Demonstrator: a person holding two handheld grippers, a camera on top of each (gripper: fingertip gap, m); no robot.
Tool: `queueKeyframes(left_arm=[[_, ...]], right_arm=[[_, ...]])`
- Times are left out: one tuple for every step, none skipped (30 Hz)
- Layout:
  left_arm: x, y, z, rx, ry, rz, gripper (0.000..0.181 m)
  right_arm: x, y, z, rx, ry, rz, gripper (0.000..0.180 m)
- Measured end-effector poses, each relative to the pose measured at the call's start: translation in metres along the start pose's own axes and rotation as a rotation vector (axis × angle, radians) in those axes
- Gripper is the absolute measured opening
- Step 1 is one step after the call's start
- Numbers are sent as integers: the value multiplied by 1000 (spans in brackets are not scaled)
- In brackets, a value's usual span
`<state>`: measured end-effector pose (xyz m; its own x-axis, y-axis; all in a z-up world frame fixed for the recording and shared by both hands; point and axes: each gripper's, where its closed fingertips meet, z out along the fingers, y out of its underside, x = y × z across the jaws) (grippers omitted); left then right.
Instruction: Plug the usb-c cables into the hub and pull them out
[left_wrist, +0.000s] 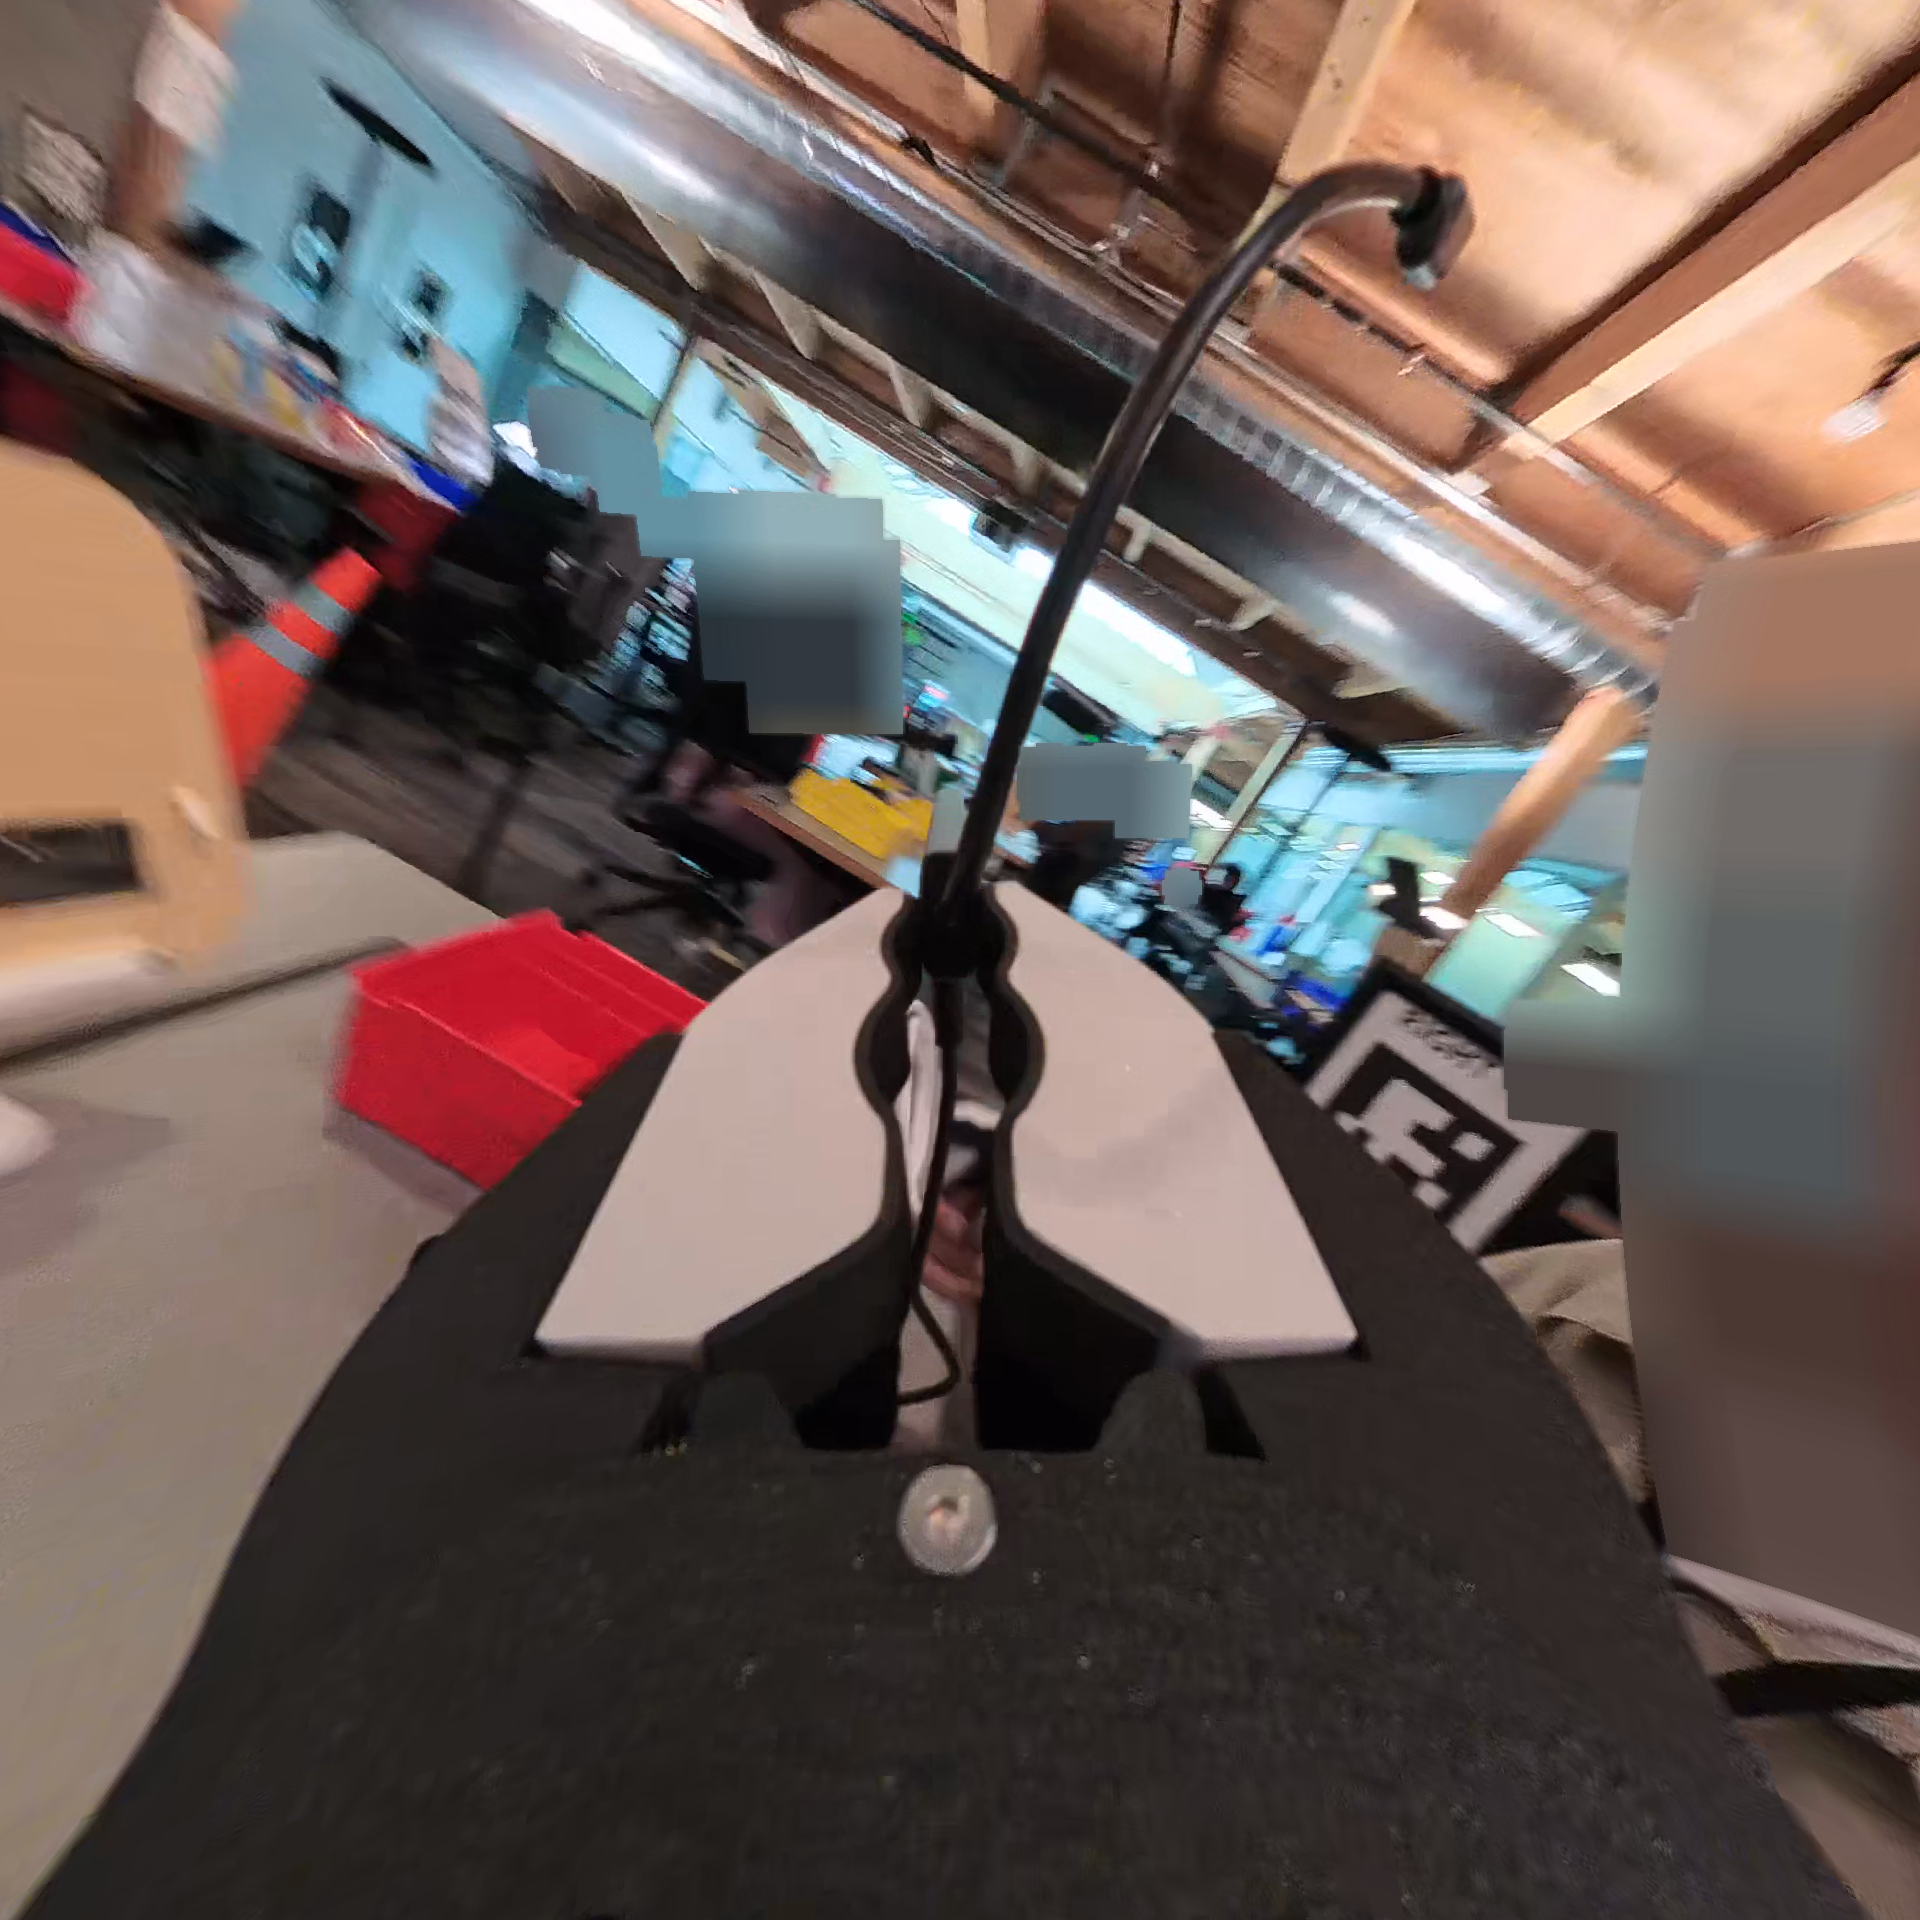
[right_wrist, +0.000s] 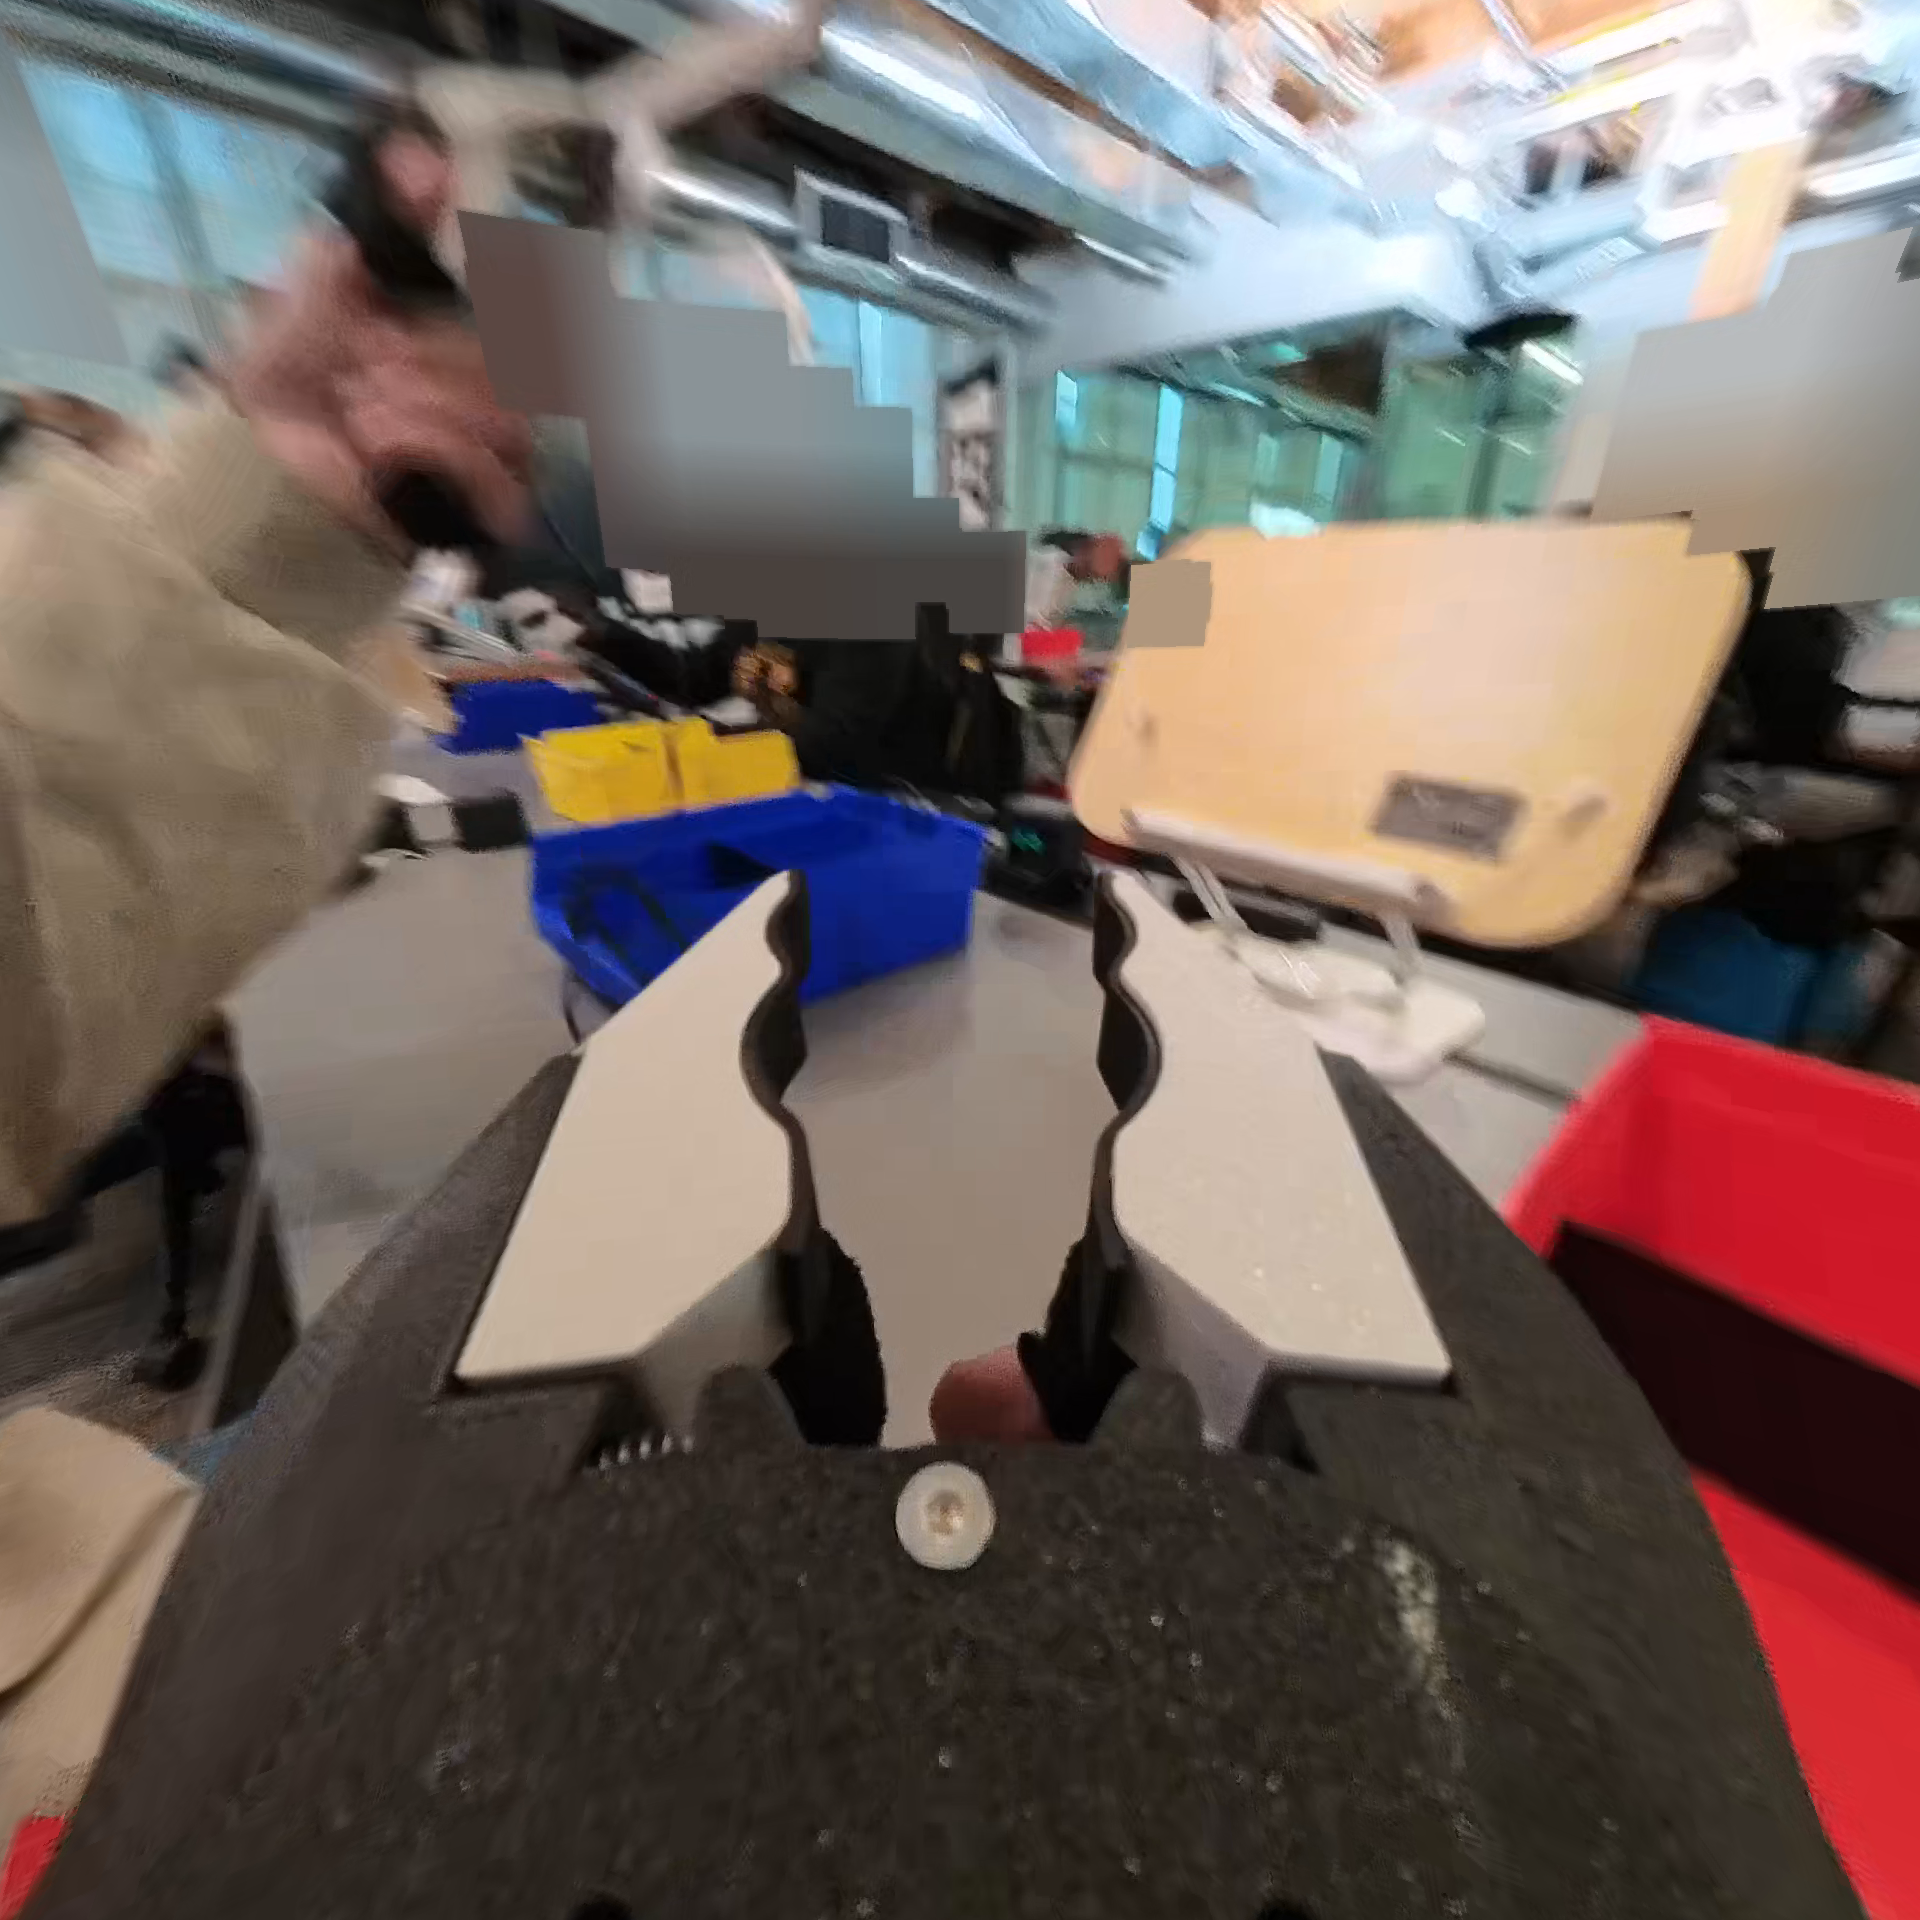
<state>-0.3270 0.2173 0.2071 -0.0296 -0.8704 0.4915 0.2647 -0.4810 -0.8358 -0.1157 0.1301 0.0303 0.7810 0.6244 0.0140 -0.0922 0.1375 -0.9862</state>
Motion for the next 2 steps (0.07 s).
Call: queueKeyframes(left_arm=[[-4,19,9,-15,35,-68,10],[-9,38,18,-30,62,-132,10]], right_arm=[[-10,-17,3,31,-77,-7,53],[-17,-34,5,58,-138,-28,53]])
